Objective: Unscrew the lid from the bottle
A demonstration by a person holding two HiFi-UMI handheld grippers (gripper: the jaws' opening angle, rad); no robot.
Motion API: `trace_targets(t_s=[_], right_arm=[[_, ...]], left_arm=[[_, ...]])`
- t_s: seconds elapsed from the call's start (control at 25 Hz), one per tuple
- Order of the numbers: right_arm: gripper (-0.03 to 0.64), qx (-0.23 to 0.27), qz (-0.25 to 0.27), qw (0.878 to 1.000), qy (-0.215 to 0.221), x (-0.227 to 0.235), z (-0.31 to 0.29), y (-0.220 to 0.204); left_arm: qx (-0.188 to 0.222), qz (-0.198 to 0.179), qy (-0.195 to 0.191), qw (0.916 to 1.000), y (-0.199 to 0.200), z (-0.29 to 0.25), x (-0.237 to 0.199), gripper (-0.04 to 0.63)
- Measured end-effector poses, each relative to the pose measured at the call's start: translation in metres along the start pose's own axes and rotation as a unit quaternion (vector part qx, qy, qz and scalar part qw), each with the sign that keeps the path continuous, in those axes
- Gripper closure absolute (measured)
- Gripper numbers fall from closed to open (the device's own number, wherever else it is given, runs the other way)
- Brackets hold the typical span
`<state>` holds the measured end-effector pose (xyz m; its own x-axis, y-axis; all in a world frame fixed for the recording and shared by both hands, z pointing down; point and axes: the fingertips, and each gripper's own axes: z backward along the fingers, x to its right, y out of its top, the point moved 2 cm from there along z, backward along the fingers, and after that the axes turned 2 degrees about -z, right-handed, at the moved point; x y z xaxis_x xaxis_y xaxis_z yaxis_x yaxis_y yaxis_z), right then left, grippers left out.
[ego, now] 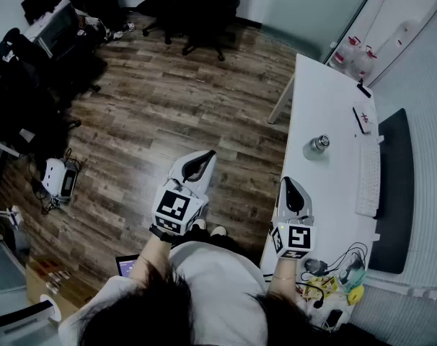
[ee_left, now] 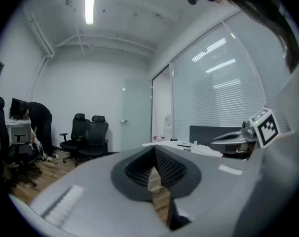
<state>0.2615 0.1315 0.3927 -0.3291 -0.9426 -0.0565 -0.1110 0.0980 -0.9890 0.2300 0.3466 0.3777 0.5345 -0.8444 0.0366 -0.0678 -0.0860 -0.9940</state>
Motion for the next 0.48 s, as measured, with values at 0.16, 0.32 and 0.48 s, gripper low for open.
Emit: trace_targets(t_s=[0.16, 0.32, 0.48], right_arm=[[0.614, 0.003, -0.013, 1.000, -0.004, -0.008, -0.009, 0.001], [0.612, 0.008, -0.033, 0.999, 0.004, -0.020, -0.023, 0.005], [0.611, 0.014, -0.034, 0.999, 0.005, -0.036, -0.036, 0.009]], left_arm=[[0.003, -0.001, 0.007, 1.0000, -0.001, 0.004, -0.015, 0.535], [0.005, 0.002, 0.013, 0.9999, -0.002, 0.005, -0.035, 0.535], [0.008, 0.007, 0.015, 0.9998, -0.005, 0.007, -0.058, 0.534]])
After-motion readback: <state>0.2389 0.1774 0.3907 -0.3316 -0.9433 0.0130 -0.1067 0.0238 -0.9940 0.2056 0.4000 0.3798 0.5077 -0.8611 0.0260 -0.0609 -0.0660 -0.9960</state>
